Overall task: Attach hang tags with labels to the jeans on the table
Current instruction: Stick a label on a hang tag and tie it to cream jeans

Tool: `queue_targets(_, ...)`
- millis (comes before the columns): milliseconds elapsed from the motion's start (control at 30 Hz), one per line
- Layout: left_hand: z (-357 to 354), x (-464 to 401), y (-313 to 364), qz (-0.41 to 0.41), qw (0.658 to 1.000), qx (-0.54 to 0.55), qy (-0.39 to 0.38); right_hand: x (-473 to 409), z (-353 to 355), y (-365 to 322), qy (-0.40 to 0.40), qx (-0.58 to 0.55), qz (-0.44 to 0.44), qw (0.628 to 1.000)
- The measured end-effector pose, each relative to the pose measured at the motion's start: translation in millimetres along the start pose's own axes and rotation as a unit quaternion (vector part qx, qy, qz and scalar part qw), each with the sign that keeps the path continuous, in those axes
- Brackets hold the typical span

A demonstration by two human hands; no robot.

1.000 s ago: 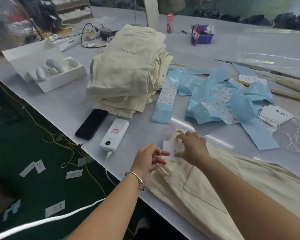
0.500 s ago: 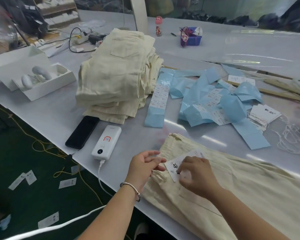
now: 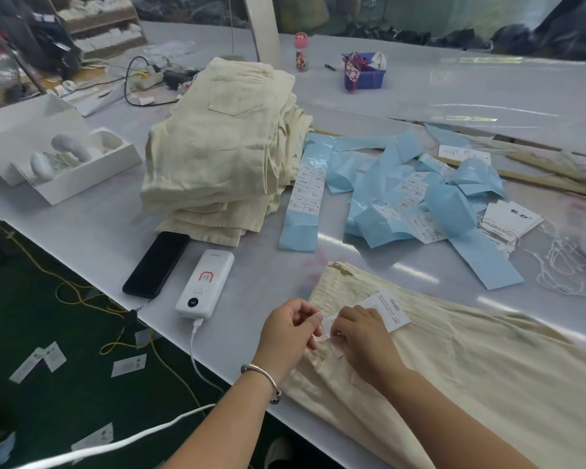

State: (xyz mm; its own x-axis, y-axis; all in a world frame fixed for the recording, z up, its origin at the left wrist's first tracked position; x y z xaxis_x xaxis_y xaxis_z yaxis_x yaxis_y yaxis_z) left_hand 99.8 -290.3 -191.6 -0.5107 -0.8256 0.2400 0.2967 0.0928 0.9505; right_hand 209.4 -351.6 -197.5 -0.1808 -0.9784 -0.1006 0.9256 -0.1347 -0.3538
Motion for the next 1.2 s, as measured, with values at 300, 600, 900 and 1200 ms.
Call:
queue_targets(300,-4,1,14,-0.047,0.997,-0.061,-0.012,-3,10,19,0.008,-0.353,-0.168,0.92)
queue_targets(600,-7,-2,34,-0.089,0.991,-0.095,-0.021,2,18,19,0.011,-0.648,-0.169,0.743)
queue_targets(900,-13,-6,40,-0.103,0.987,-0.106,-0.063,1,25,17,0.018,-0.665,-0.141,0.733)
queue_targets(1200,-17,-7,48,-0.157,0.957,-0.233,-0.068,-5,45,11,0.04,-0.488,-0.129,0.862)
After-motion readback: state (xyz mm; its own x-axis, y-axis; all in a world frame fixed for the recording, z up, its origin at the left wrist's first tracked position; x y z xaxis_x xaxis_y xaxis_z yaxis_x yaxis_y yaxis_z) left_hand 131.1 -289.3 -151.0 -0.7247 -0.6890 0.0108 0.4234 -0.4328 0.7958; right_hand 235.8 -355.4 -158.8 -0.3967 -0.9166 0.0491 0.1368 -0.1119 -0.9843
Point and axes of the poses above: each hand's wrist, its own x-axis away from the middle knuckle, its own z-axis out of the back of the hand, y = z × x, the point moved 10 cm from there along -x, towards the middle knuckle
